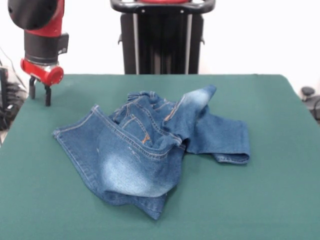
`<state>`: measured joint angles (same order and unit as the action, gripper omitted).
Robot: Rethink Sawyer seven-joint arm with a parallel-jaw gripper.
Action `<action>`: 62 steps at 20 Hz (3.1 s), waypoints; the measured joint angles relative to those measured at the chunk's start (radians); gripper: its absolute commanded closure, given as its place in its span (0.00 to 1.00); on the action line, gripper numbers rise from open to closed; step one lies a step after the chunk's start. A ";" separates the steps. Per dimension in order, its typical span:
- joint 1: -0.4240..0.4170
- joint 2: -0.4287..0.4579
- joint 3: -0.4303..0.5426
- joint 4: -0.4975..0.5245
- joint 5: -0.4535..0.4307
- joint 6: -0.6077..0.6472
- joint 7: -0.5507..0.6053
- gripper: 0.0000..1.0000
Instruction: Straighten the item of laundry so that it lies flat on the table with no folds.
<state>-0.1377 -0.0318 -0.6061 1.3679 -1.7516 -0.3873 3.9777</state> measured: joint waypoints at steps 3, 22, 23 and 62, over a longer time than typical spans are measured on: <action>0.039 0.040 -0.035 -0.017 -0.010 0.000 0.007 0.00; 0.168 0.206 -0.206 -0.150 -0.141 -0.342 0.352 0.00; 0.168 0.205 -0.207 -0.151 -0.142 -0.350 0.352 0.00; 0.225 0.268 -0.335 -0.234 0.158 -0.259 0.352 0.00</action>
<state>0.0875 0.2360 -0.9413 1.1343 -1.5940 -0.6465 4.3301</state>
